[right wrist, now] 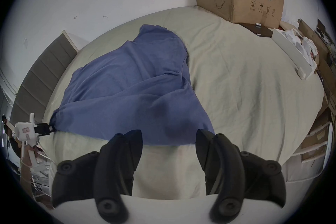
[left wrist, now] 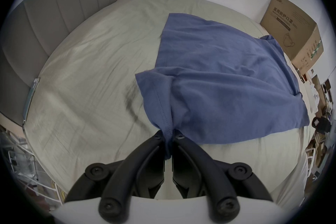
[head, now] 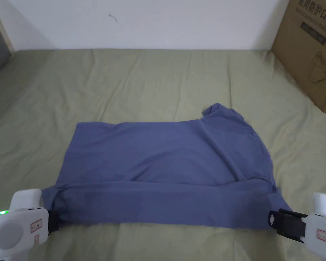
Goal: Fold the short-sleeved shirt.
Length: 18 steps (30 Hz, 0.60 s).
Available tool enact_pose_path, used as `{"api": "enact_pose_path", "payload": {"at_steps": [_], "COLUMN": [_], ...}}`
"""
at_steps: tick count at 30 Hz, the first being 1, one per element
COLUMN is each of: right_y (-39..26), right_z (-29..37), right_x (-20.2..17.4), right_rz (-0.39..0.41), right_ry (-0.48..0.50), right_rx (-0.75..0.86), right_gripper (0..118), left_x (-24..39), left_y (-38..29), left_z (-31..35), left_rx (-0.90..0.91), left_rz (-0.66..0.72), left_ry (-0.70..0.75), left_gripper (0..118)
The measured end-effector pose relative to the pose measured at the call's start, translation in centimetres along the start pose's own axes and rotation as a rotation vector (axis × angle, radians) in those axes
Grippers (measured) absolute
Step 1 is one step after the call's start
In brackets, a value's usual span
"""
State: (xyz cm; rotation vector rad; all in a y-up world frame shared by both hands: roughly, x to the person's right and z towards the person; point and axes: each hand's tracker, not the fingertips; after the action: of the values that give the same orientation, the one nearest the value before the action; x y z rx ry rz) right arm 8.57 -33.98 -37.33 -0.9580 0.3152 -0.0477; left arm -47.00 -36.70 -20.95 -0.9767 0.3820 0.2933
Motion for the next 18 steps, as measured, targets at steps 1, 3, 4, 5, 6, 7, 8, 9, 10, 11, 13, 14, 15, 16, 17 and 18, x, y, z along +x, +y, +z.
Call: {"api": "enact_pose_path", "payload": {"at_steps": [1,3,4,5,6,7,8,9,10,11,13,14,15,16,17,18], "right_y": [0.2,0.7,0.9,0.8,0.7,0.7,0.8,0.8,1.0,1.0,1.2,1.4,1.5,1.6,1.6,1.6], "right_z": [-1.0,-3.3,-4.5,-5.7,-6.5,-6.6,-6.2,-5.4,-5.2,-5.1,-5.0,-4.5,-3.8,-3.1,-2.3,-1.5], "right_x": [0.2,1.1,1.5,1.6,1.3,0.8,0.4,-0.4,-0.7,-1.0,-0.7,-0.5,-0.3,-0.1,-0.1,-0.1], "right_rz": [0.005,-0.02,-0.046,-0.038,-0.037,-0.012,0.025,0.027,0.031,0.046,0.057,0.047,0.029,0.019,0.02,0.02], "right_ry": [-0.033,-0.025,0.006,0.027,0.003,-0.02,-0.002,0.009,0.01,-0.01,-0.019,-0.011,-0.01,0.0,0.012,0.005], "right_rx": [-0.017,-0.058,-0.106,-0.145,-0.168,-0.153,-0.131,-0.136,-0.135,-0.134,-0.131,-0.129,-0.116,-0.1,-0.103,-0.092], "right_gripper": [65,64,64,64,58,43,29,19,11,10,10,10,10,10,10,10], "left_x": [-0.2,-0.2,0.1,0.2,0.3,0.4,0.6,0.8,0.9,0.9,0.5,0.4,0.3,-0.1,-0.4,-0.5], "left_y": [0.1,0.2,0.1,0.1,0.2,0.2,0.2,0.1,0.1,0.0,0.1,0.1,0.1,0.0,0.0,-0.1], "left_z": [0.2,0.6,1.0,1.2,1.2,1.2,1.4,1.4,1.5,1.6,1.7,2.0,2.5,2.7,3.1,3.6], "left_rx": [0.002,0.007,0.01,0.011,0.011,0.012,0.011,0.008,0.008,0.01,0.007,0.01,0.013,0.018,0.023,0.027], "left_rz": [0.003,0.003,0.0,-0.006,-0.016,-0.02,-0.022,-0.024,-0.027,-0.03,-0.034,-0.038,-0.043,-0.044,-0.042,-0.04], "left_ry": [-0.006,-0.011,-0.014,-0.013,-0.011,-0.01,-0.009,-0.006,-0.005,-0.005,-0.009,-0.013,-0.014,-0.014,-0.021,-0.027], "left_gripper": [5,5,5,5,5,5,5,5,5,5,5,5,5,5,5,5]}}
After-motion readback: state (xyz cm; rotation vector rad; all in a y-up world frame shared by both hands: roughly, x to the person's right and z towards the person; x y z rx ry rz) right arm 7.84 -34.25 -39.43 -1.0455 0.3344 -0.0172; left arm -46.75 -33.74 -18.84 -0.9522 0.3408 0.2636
